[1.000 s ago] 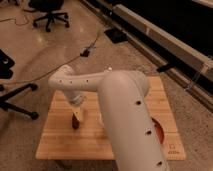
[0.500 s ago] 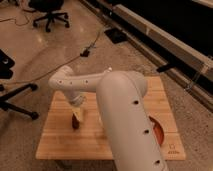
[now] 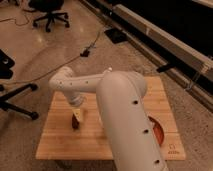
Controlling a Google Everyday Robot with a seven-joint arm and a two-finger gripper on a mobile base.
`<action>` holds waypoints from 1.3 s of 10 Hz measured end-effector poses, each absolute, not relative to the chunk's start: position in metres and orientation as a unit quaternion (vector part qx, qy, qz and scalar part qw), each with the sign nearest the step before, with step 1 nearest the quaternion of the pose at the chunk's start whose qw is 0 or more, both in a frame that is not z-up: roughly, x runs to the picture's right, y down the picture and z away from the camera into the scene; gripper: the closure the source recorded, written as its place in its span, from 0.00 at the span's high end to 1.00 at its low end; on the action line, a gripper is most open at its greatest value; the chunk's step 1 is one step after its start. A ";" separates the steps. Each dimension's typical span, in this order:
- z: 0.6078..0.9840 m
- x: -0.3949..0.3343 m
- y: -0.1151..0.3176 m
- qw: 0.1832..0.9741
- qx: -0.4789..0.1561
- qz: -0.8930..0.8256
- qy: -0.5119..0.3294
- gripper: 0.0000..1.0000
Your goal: Place the pepper in the ceramic bowl
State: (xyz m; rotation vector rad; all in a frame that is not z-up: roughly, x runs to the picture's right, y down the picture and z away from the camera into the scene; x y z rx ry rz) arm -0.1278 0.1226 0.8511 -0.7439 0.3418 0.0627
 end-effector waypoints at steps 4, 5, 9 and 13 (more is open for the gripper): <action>0.852 -0.127 0.121 0.918 -0.360 0.034 0.162 0.80; 0.852 -0.127 0.121 0.918 -0.360 0.036 0.162 0.80; 0.857 -0.127 0.118 0.919 -0.359 0.035 0.158 0.80; 0.860 -0.129 0.119 0.920 -0.358 0.034 0.156 0.80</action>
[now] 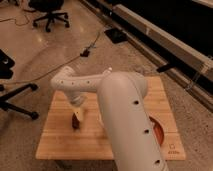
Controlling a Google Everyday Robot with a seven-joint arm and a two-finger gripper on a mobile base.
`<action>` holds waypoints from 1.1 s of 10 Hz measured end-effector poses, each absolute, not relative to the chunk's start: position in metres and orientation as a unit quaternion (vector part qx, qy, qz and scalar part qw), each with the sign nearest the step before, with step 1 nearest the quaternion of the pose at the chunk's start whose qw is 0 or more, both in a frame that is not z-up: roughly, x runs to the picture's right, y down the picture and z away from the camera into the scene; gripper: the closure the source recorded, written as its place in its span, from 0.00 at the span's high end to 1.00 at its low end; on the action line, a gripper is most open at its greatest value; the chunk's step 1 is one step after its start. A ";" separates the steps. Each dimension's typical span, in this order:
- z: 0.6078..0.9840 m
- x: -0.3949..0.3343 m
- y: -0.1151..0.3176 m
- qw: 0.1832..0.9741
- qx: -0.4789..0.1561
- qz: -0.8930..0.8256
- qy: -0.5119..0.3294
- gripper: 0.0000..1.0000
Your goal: Place the pepper in the ceramic bowl
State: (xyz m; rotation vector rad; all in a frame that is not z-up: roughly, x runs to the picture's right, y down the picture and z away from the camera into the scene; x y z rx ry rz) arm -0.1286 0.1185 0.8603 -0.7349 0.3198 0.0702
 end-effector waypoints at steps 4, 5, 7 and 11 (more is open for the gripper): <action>0.863 -0.130 0.119 0.921 -0.356 0.035 0.154 0.80; 0.863 -0.130 0.120 0.921 -0.356 0.035 0.154 0.80; 0.865 -0.130 0.120 0.921 -0.355 0.036 0.153 0.80; 0.867 -0.131 0.120 0.922 -0.354 0.038 0.152 0.80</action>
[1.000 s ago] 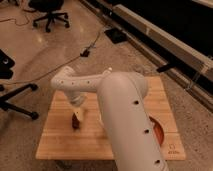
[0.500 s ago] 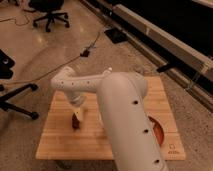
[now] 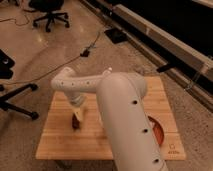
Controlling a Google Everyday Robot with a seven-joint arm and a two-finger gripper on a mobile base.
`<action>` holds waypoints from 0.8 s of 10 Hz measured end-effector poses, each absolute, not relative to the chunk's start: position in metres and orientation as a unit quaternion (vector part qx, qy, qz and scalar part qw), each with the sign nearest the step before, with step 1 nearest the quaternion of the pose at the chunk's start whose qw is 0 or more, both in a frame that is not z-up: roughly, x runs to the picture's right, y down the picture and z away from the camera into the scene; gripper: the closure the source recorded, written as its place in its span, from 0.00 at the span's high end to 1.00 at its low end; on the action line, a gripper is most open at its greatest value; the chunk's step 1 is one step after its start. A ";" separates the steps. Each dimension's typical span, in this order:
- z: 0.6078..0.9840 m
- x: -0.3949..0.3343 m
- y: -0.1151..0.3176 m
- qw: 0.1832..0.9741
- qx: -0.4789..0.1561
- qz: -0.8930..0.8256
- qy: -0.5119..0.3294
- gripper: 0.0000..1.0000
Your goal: Place the pepper in the ceramic bowl
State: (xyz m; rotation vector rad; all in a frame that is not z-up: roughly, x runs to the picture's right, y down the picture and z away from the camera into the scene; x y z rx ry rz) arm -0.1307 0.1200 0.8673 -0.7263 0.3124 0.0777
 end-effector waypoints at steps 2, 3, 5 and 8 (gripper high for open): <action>0.868 -0.131 0.119 0.923 -0.353 0.039 0.150 0.80; 0.868 -0.130 0.119 0.923 -0.353 0.039 0.149 0.80; 0.870 -0.131 0.120 0.923 -0.352 0.041 0.148 0.80; 0.870 -0.131 0.120 0.923 -0.352 0.042 0.148 0.80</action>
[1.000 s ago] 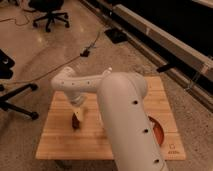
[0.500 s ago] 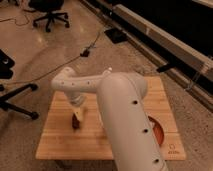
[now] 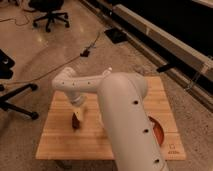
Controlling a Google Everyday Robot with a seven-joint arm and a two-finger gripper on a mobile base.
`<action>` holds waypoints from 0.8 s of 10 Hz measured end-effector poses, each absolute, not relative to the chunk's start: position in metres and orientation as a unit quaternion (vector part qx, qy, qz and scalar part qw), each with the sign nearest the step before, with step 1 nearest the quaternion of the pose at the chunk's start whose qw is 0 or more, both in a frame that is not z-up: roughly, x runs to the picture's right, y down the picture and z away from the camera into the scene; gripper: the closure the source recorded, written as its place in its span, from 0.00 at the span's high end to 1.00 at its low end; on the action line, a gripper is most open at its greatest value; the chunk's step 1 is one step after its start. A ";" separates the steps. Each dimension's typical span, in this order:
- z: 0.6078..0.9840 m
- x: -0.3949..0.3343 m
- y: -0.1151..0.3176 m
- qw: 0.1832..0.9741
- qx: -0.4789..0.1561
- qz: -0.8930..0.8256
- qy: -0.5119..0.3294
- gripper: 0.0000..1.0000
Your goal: Place the pepper in the ceramic bowl
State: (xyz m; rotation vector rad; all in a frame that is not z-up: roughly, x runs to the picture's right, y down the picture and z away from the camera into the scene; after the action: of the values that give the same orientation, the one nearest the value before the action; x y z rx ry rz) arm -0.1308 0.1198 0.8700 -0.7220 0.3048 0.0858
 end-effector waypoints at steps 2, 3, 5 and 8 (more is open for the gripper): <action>0.868 -0.132 0.126 0.919 -0.358 0.044 0.156 0.80; 0.866 -0.133 0.129 0.918 -0.361 0.046 0.159 0.80; 0.863 -0.131 0.133 0.910 -0.378 0.064 0.158 0.80; 0.858 -0.130 0.142 0.891 -0.420 0.091 0.146 0.80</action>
State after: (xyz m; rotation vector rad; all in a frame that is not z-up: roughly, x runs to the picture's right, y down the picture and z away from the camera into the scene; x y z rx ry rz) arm -0.1300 0.1416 0.8576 -0.8709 0.3031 0.1897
